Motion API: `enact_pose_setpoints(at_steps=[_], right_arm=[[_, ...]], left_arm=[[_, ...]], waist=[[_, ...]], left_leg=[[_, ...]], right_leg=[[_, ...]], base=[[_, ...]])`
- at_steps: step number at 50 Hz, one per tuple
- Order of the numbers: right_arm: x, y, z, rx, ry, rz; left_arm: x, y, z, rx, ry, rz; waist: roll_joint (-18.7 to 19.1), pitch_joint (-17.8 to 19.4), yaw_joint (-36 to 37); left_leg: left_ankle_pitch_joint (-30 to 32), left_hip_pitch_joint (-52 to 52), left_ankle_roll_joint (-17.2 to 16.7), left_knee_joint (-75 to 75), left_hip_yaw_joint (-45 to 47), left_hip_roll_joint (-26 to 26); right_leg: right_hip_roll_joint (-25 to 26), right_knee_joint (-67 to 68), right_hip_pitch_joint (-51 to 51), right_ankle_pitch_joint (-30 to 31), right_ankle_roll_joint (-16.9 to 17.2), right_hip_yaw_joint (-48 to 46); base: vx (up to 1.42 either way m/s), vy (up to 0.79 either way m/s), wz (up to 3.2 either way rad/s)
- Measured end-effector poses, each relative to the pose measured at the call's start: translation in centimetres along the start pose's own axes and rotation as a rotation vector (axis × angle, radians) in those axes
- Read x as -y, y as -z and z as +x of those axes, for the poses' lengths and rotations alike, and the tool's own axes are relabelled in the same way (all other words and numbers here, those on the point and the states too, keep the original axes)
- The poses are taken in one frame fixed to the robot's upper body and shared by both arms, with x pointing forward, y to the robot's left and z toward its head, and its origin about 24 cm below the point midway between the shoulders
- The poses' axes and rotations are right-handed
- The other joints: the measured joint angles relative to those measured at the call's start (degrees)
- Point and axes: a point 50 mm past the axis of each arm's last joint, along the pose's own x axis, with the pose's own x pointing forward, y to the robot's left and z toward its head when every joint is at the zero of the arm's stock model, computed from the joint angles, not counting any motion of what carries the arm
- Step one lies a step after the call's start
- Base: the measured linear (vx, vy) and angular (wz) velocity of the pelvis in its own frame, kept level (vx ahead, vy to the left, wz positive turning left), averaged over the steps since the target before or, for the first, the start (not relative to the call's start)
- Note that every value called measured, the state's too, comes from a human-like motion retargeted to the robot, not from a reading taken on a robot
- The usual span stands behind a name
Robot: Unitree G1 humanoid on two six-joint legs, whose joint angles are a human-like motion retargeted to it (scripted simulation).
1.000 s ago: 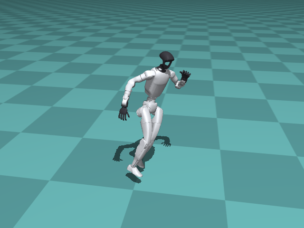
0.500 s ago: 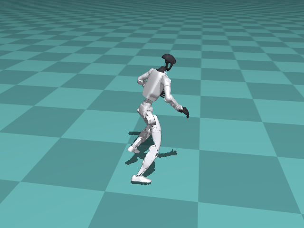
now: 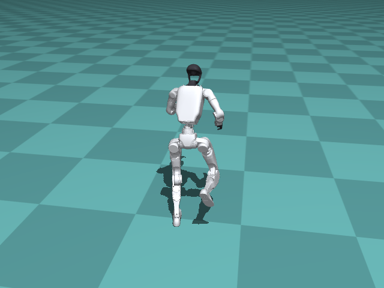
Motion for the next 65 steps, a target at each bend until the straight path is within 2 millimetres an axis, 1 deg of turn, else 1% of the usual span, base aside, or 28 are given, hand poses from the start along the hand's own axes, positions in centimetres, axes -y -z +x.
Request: enact_pose_setpoints(at_steps=[2,5,8,10,13,16,19,20,22,24,25,27,30,32,34,38,41,43,45,47,49,50,52,54,57,60,63,65], right_arm=[[4.9,1.6,-5.1,-0.172,0.014,-0.095],[11.0,1.4,-10.8,-0.405,-0.028,-0.282],[15.9,0.7,-16.0,-0.731,-0.167,-0.476],[17.9,0.7,-19.3,-0.93,-0.217,-0.551],[18.5,2.4,-23.0,-1.101,-0.158,-0.526],[16.4,4.7,-22.4,-1.038,-0.076,-0.465],[13.7,6.7,-16.1,-0.768,0.084,-0.408],[12.9,7.0,-13.1,-0.662,0.13,-0.412],[10.8,6.5,-5.2,-0.435,0.177,-0.397],[7.4,2.9,3.2,-0.17,0.186,-0.285],[5.5,-0.2,6.8,-0.025,0.179,-0.197],[1.3,-8.7,11.6,0.3,0.115,-0.044],[-3.9,-22.8,12.7,0.804,-0.082,-0.055],[-7.5,-30.3,10.2,1.112,-0.229,-0.198],[-10.5,-35.8,6.4,1.389,-0.33,-0.338],[-11.8,-40.6,1.4,1.719,-0.253,-0.373],[-8.9,-38.4,2.3,1.658,-0.18,-0.267],[-6.8,-34.9,4.3,1.511,-0.151,-0.258],[-4.2,-29.5,6.6,1.275,-0.1,-0.225],[-0.5,-21.8,7.9,0.948,0.015,-0.148],[4.1,-13.7,5.8,0.628,0.161,-0.107],[6.3,-10.3,3.5,0.483,0.235,-0.108],[10.6,-5.4,-2.3,0.207,0.347,-0.191],[14.3,-3.1,-8.2,-0.058,0.371,-0.314],[17.8,-2.9,-14.7,-0.388,0.292,-0.388],[19.0,-3.1,-17.4,-0.63,0.117,-0.437],[18.3,-1.8,-16.9,-0.714,-0.022,-0.475],[17.1,-0.5,-16.3,-0.701,-0.043,-0.46]], left_arm=[[3.0,-5.9,5.5,0.32,0.075,-0.033],[5.6,-14.0,9.3,0.719,0.168,0.123],[6.4,-18.0,10.4,0.954,0.159,0.317],[6.3,-19.0,10.4,0.96,0.168,0.236],[4.6,-17.7,10.2,0.829,0.193,0.097],[0.9,-12.7,8.3,0.586,0.189,0.18],[-4.5,-4.9,2.7,0.159,0.082,0.206],[-6.8,-2.2,-0.6,-0.02,-0.012,0.217],[-11.3,3.3,-10.9,-0.488,-0.24,0.274],[-13.5,4.3,-24.1,-0.97,-0.465,0.27],[-13.6,2.8,-30.3,-1.186,-0.573,0.256],[-13.4,-2.8,-38.3,-1.51,-0.664,0.297],[-13.8,-11.8,-43.5,-1.87,-0.616,0.388],[-14.1,-17.1,-45.0,-2.022,-0.622,0.468],[-14.5,-20.2,-45.3,-2.088,-0.605,0.541],[-16.4,-19.9,-43.5,-1.979,-0.627,0.639],[-17.3,-14.8,-40.9,-1.789,-0.554,0.633],[-17.4,-9.4,-38.1,-1.603,-0.48,0.618],[-16.9,-3.0,-33.2,-1.353,-0.427,0.582],[-15.0,3.1,-24.7,-1.027,-0.359,0.473],[-10.7,6.1,-13.6,-0.659,-0.234,0.303],[-7.9,5.7,-8.2,-0.47,-0.154,0.22],[-2.1,1.8,0.6,-0.103,0.046,0.161],[2.9,-3.6,5.7,0.218,0.257,0.229],[8.3,-9.8,8.7,0.557,0.512,0.422],[9.9,-14.2,9.8,0.769,0.496,0.438],[7.1,-16.4,9.7,0.835,0.274,0.132],[3.6,-14.7,9.1,0.739,0.153,0.015]], waist=[[4.9,-0.6,-10.4],[10.5,-1.2,-22.8],[14.3,-3.3,-31.0],[14.6,-5.3,-32.8],[9.8,-6.1,-29.2],[3.8,-4.4,-21.7],[4.5,-2.3,-14.6],[5.6,-2.1,-12.4],[5.0,-2.3,-7.9],[2.4,-4.5,-1.5],[0.6,-6.0,2.6],[-4.1,-9.4,12.9],[-11.4,-15.7,25.8],[-14.8,-18.4,31.1],[-16.6,-19.6,34.4],[-12.5,-18.4,37.0],[-4.7,-15.2,34.3],[-3.8,-12.8,30.1],[-5.8,-9.9,24.4],[-6.2,-8.3,18.4],[-4.4,-8.8,12.2],[-3.0,-9.4,8.6],[0.7,-11.1,-0.9],[4.5,-12.3,-11.0],[9.7,-12.9,-23.4],[10.5,-12.6,-31.0],[4.7,-9.2,-32.2],[1.4,-7.1,-28.9]], left_leg=[[6.7,4.5,-2.7,-7.0,-5.2,1.9],[24.7,12.0,-8.6,-22.0,-9.1,7.0],[43.0,16.7,-14.6,-31.5,-9.0,11.2],[47.2,20.8,-16.4,-34.5,-5.0,11.6],[42.9,32.2,-13.2,-31.7,-0.6,8.3],[33.0,34.1,-7.7,-7.1,-6.4,2.4],[19.7,19.4,-2.8,34.9,-6.3,4.0],[16.0,13.3,-2.1,48.5,-4.9,7.0],[9.9,3.3,2.5,67.4,-3.4,9.2],[7.0,-6.8,4.6,78.5,-1.3,7.8],[6.6,-11.6,4.8,81.7,0.2,6.4],[7.5,-20.1,4.4,80.5,4.3,5.2],[8.8,-30.8,8.0,68.8,10.0,6.5],[10.9,-32.0,8.2,53.8,14.1,8.0],[13.7,-29.3,6.1,34.1,17.0,7.5],[20.5,-12.4,-4.3,-16.3,16.9,4.5],[24.1,-0.8,-9.5,-30.4,10.9,6.6],[23.0,0.4,-5.2,-24.0,6.5,5.5],[13.1,-3.5,2.3,-6.9,2.9,2.5],[5.1,-5.9,4.9,5.1,0.5,1.9],[1.9,-4.6,5.0,7.3,-1.8,3.3],[1.4,-3.0,4.5,6.1,-3.1,4.3],[4.7,1.5,2.4,-1.2,-6.2,6.7],[12.9,6.0,-0.7,-10.3,-9.3,9.3],[31.4,10.9,-7.0,-22.4,-12.7,13.9],[39.7,16.1,-10.1,-26.5,-9.2,15.4],[33.4,26.4,-8.6,-17.0,-9.0,11.6],[28.4,29.9,-8.0,-2.4,-12.5,7.8]], right_leg=[[-2.8,-5.1,-6.0,0.7,-0.4,-4.6],[-2.8,-23.1,-12.6,4.8,1.2,-10.9],[-1.3,-51.9,-11.7,12.1,4.0,-16.0],[-0.9,-74.2,-7.5,15.0,6.3,-18.2],[-1.2,-97.2,3.0,14.1,10.7,-17.9],[-3.3,-98.8,11.9,14.8,10.5,-17.2],[-2.5,-83.3,10.2,9.3,7.1,-14.1],[-1.7,-75.4,7.8,4.3,5.6,-13.1],[-1.2,-67.1,7.0,-3.1,4.1,-11.5],[-0.6,-65.5,8.4,-6.6,2.1,-8.8],[-0.4,-66.1,9.5,-7.2,1.2,-6.9],[-0.4,-71.5,13.3,-3.6,1.0,-2.4],[-2.8,-83.7,19.6,11.0,3.0,2.4],[-5.0,-90.7,23.5,25.4,4.9,6.5],[-6.9,-95.3,27.7,35.1,7.7,9.3],[-6.0,-90.5,39.1,33.8,8.3,6.1],[-0.8,-67.5,45.0,24.0,6.6,4.6],[-3.5,-44.3,41.3,16.3,3.4,1.5],[-9.0,-21.9,34.7,8.4,0.4,0.8],[-7.6,-6.0,26.5,2.6,0.2,3.9],[-0.6,2.3,16.7,-0.1,2.1,6.5],[3.6,4.1,11.8,-0.6,3.4,7.1],[8.4,0.1,2.2,0.5,4.7,4.5],[7.1,-9.9,-5.9,2.7,3.1,-1.2],[2.8,-34.8,-11.5,6.5,0.9,-11.6],[2.5,-70.4,-9.1,14.7,5.9,-13.4],[0.6,-97.7,0.6,15.2,12.0,-9.7],[-1.3,-103.4,6.2,15.2,12.9,-12.7]], base=[[1.25,-0.08,2.41],[1.25,-0.36,1.78],[1.31,-0.57,1.39],[1.35,-0.72,0.9],[1.4,-0.8,0.02],[1.36,-0.7,-0.97],[1.19,-0.49,-0.87],[1.18,-0.41,-0.75],[1.21,-0.43,-0.8],[1.27,-0.37,-1.24],[1.35,-0.26,-1.71],[1.43,-0.12,-1.89],[1.48,0.12,-1.28],[1.57,0.32,-0.95],[1.62,0.41,-0.76],[1.66,0.52,-0.34],[1.62,0.58,0.66],[1.42,0.43,1.36],[1.31,0.28,1.5],[1.31,0.13,1.32],[1.36,0.01,1.09],[1.41,-0.08,1.18],[1.43,-0.17,1.38],[1.43,-0.31,1.43],[1.42,-0.5,1.09],[1.46,-0.65,0.67],[1.56,-0.73,-0.17],[1.52,-0.66,-1.06]])
